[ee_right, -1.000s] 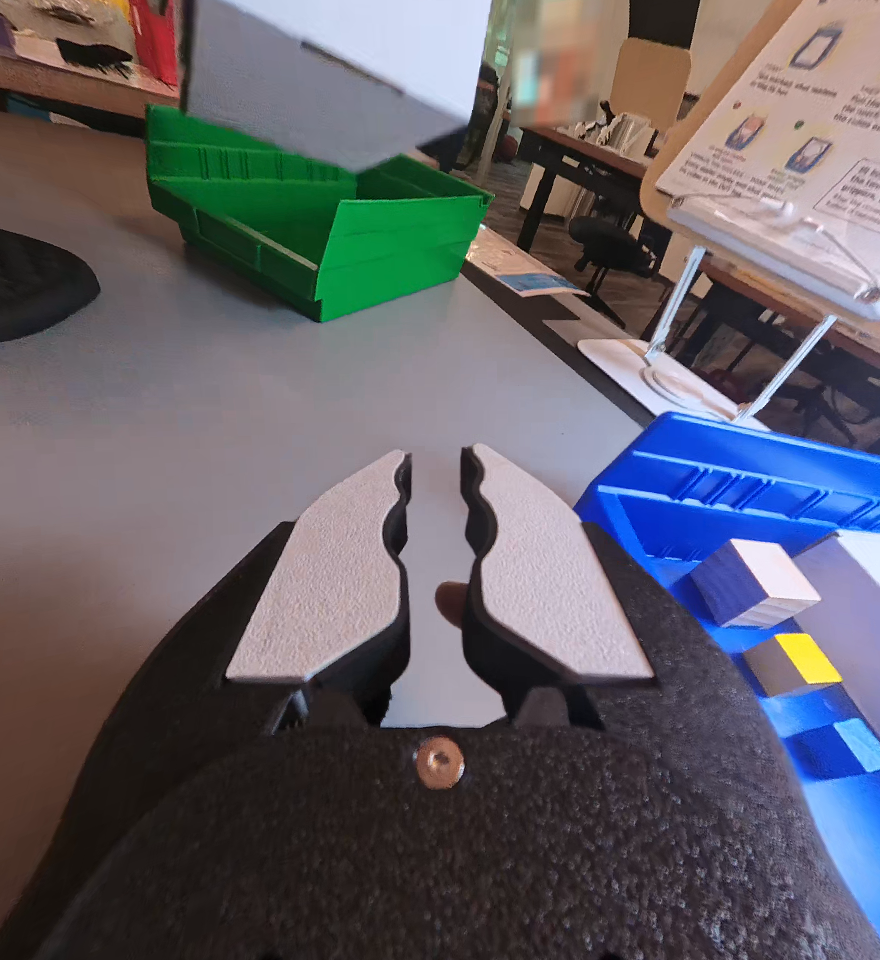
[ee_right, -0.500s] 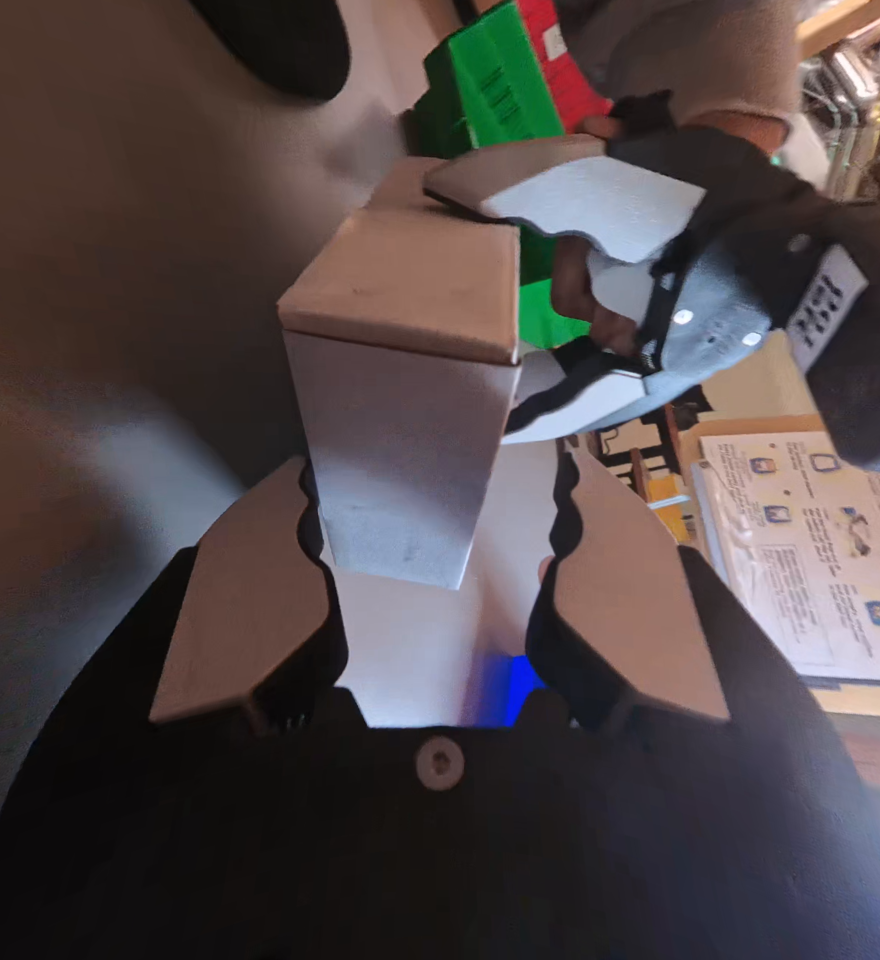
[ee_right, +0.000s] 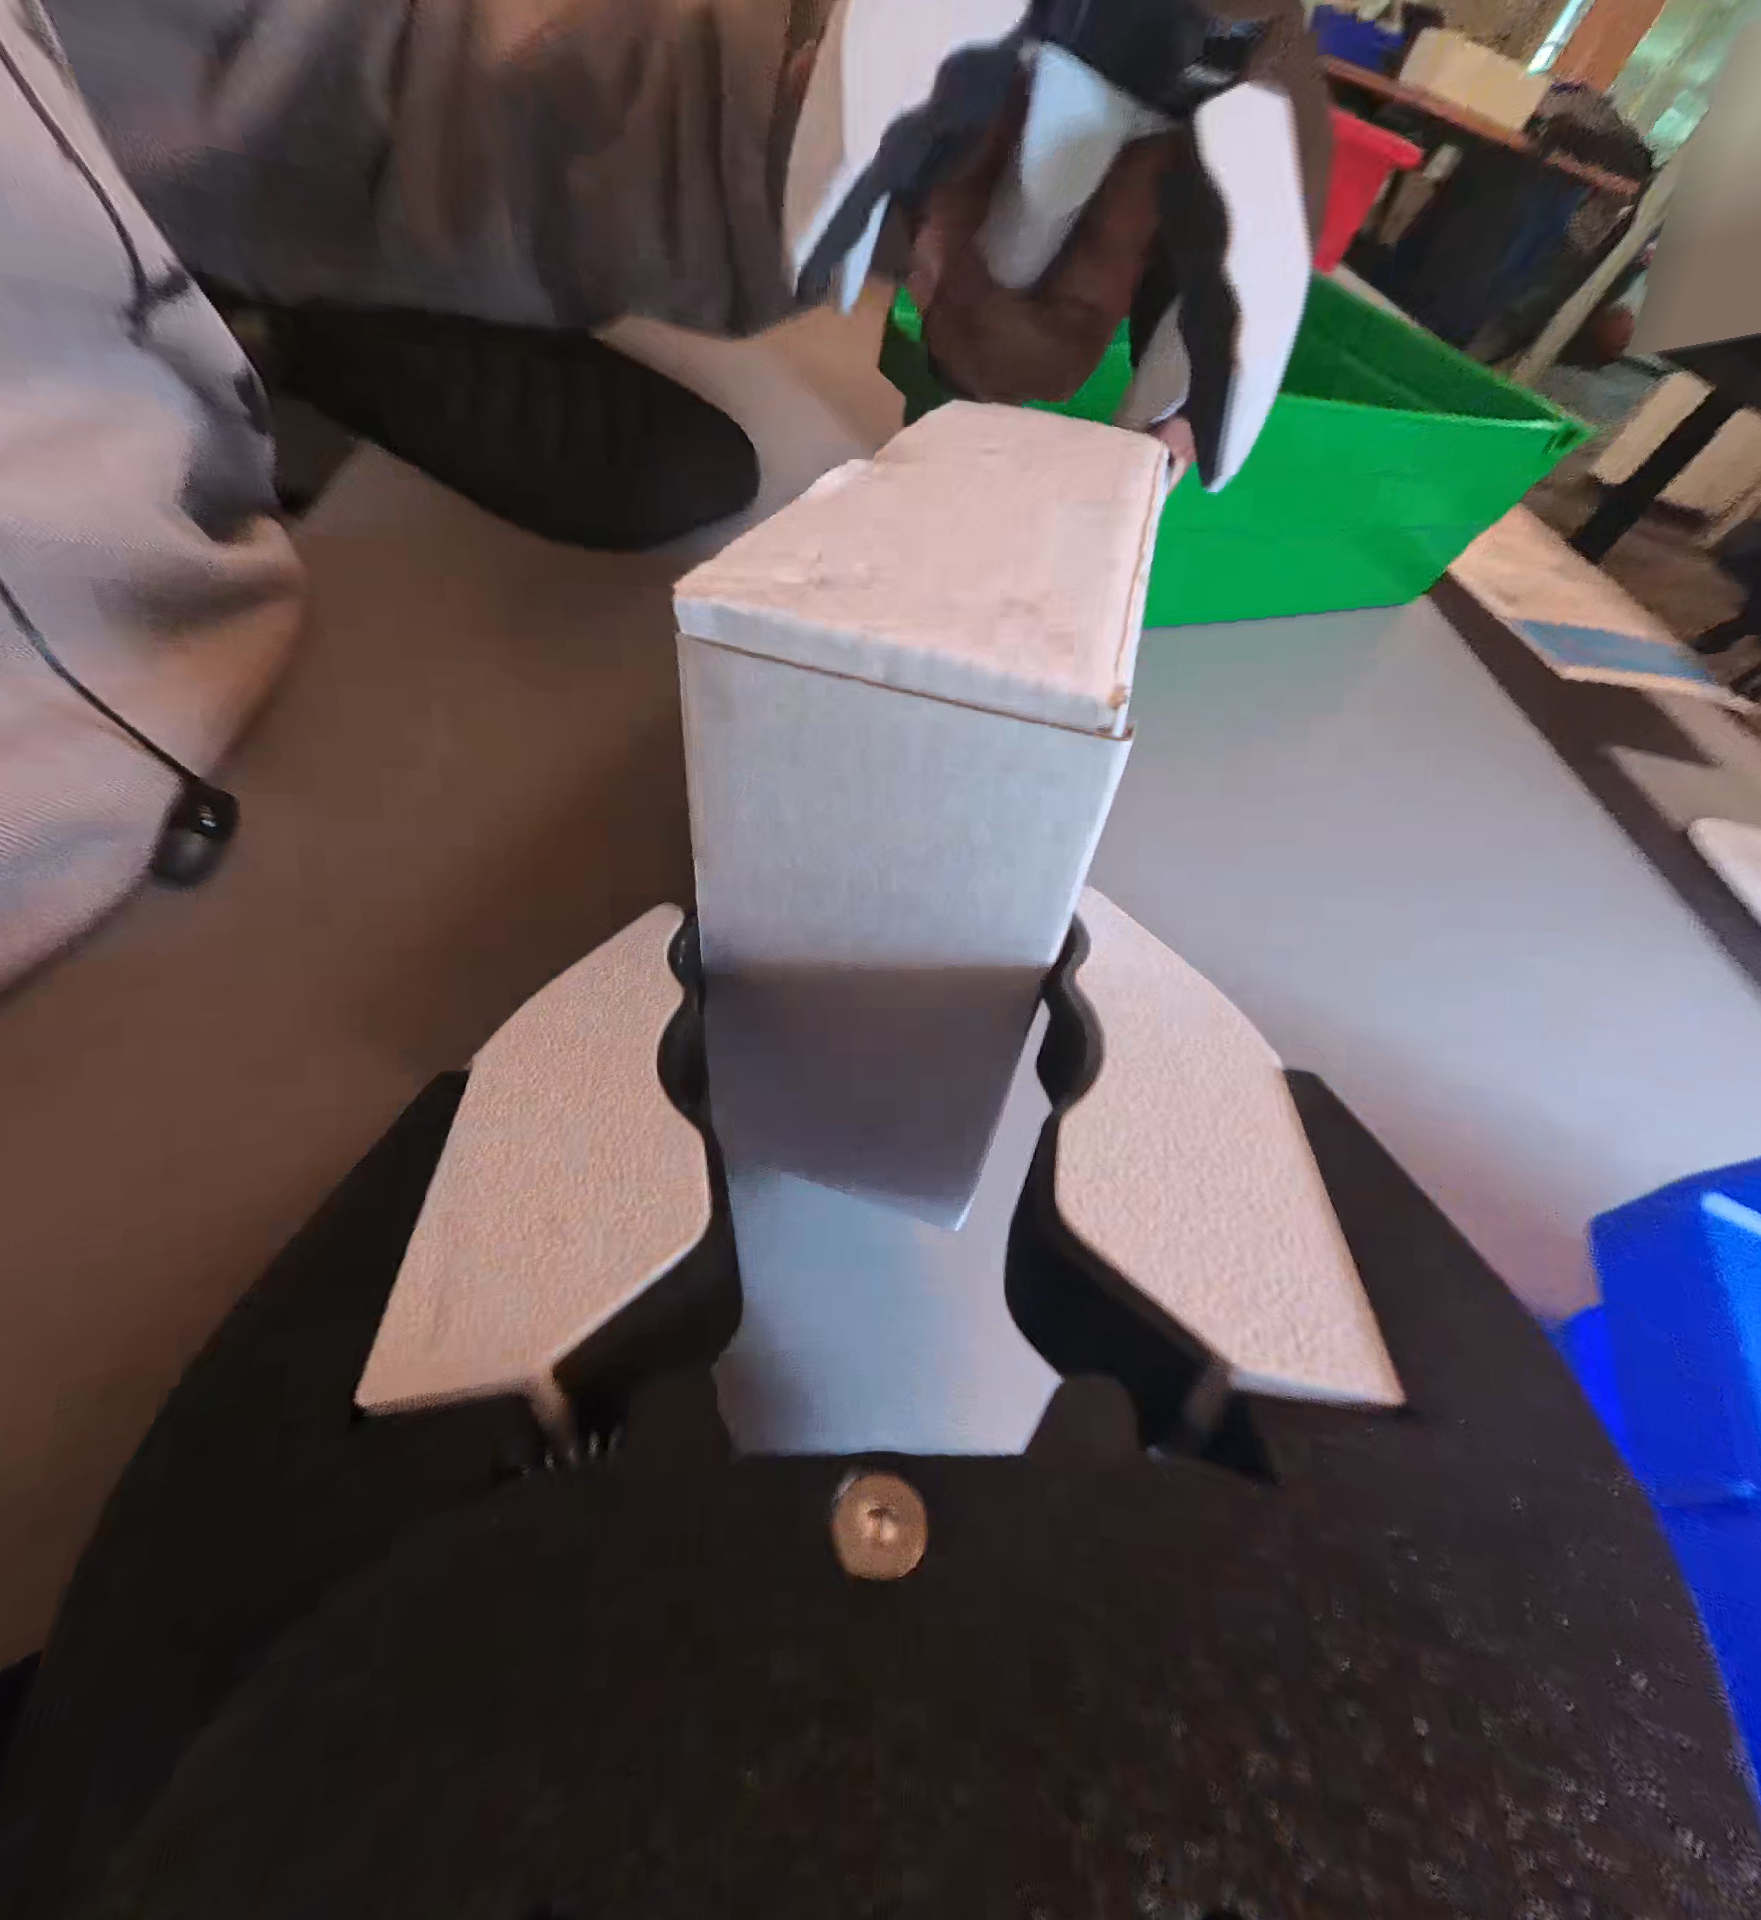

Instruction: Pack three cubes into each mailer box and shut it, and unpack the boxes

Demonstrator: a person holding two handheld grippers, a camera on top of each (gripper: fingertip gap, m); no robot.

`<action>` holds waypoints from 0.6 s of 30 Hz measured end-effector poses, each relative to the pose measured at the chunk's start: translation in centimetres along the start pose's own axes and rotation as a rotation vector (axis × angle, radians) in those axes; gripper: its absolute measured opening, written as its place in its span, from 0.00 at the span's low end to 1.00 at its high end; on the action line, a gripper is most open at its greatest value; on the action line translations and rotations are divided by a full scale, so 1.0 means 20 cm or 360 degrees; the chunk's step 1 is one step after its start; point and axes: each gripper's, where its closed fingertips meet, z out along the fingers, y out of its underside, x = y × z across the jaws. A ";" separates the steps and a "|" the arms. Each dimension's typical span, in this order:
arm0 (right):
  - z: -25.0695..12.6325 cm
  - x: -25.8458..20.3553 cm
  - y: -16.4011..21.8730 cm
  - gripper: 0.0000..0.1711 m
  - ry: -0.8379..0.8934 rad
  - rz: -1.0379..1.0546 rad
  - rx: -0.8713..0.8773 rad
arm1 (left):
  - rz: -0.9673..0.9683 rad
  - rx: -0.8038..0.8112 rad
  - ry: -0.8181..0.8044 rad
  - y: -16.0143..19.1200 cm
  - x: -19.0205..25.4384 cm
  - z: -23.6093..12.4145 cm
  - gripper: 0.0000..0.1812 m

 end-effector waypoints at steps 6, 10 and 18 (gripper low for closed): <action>-0.03 -0.01 0.00 0.37 -0.0281 0.0360 0.0092 | 0.0021 0.0053 -0.0240 0.22 -0.06 0.22 0.52; -0.04 0.08 0.06 0.36 -0.0065 0.0435 -0.0023 | -0.0011 -0.0024 -0.0444 0.22 -0.17 0.20 0.43; -0.20 0.42 -0.17 0.34 0.0744 -0.0068 -0.0159 | -0.0226 -0.0081 -0.0731 0.23 -0.25 0.14 0.40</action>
